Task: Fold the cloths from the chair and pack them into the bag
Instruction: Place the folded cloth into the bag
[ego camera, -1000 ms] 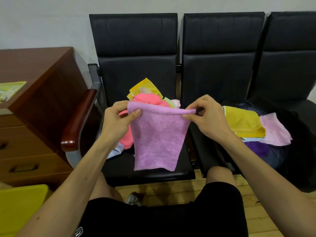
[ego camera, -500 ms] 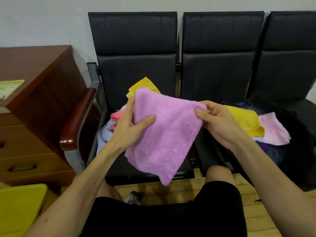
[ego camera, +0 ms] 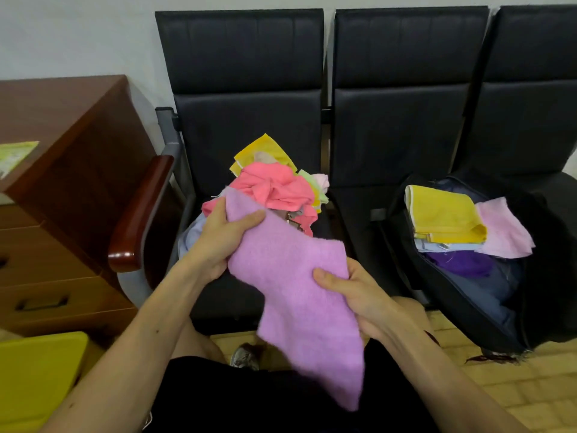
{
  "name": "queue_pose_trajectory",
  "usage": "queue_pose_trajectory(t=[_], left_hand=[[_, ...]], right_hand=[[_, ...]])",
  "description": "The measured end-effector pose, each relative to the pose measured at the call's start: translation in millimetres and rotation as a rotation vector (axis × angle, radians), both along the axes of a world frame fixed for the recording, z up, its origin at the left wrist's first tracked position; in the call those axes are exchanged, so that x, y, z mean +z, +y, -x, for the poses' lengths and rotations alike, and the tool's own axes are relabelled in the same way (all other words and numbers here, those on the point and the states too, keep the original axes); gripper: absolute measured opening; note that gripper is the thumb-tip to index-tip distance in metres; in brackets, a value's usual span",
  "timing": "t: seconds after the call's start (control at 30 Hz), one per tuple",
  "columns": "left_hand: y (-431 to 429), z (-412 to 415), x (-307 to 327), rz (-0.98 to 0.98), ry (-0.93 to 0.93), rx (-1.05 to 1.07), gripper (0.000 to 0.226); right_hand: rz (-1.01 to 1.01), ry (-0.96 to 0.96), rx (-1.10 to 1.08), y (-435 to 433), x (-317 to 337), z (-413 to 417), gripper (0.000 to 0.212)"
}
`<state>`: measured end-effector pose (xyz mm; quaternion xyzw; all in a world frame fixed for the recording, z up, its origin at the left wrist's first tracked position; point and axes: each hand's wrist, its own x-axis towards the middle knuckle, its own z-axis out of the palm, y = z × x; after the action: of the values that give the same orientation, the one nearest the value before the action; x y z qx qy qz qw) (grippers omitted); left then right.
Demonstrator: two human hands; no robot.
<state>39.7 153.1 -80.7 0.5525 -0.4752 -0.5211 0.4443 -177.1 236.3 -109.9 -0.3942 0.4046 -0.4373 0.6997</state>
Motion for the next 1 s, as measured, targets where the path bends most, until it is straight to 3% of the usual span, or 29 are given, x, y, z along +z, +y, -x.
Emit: queue_pose_trajectory(t=[0.1,0.2,0.4,0.5,0.57,0.7,0.87,1.0], left_hand=[[9.7,0.5,-12.4,-0.346,0.389,-0.039,0.031],[32.7,12.2,-22.3,-0.401,0.680,-0.049,0.040],[52.5,25.1,-42.5,-0.410,0.776,-0.184,0.055],[47.1,17.9,-53.9,-0.285,0.656,-0.236,0.083],[40.3,10.5,-60.1,-0.130,0.439,-0.168,0.092],[28.3,-0.4,-65.3,0.109,0.138,-0.117,0.072],[21.7,4.5,-54.5,0.228,-0.008,-0.124,0.032],[16.8,1.7,-48.7,0.203,-0.032,-0.162,0.019]], right_hand=[[0.015,0.214,-0.085,-3.7,12.9,0.7,0.041],[0.012,0.203,-0.115,-3.4,18.7,-2.1,0.044],[-0.066,-0.080,-0.151,-4.7,16.8,-5.8,0.043],[-0.083,-0.086,-0.212,-9.8,12.9,0.8,0.035],[-0.039,0.127,-0.276,-15.1,5.2,9.3,0.026],[0.043,0.419,-0.310,-24.6,-6.0,23.8,0.018],[0.138,0.658,-0.391,-33.9,-1.3,26.0,0.038],[0.242,0.626,-0.325,-33.7,0.3,32.6,0.044]])
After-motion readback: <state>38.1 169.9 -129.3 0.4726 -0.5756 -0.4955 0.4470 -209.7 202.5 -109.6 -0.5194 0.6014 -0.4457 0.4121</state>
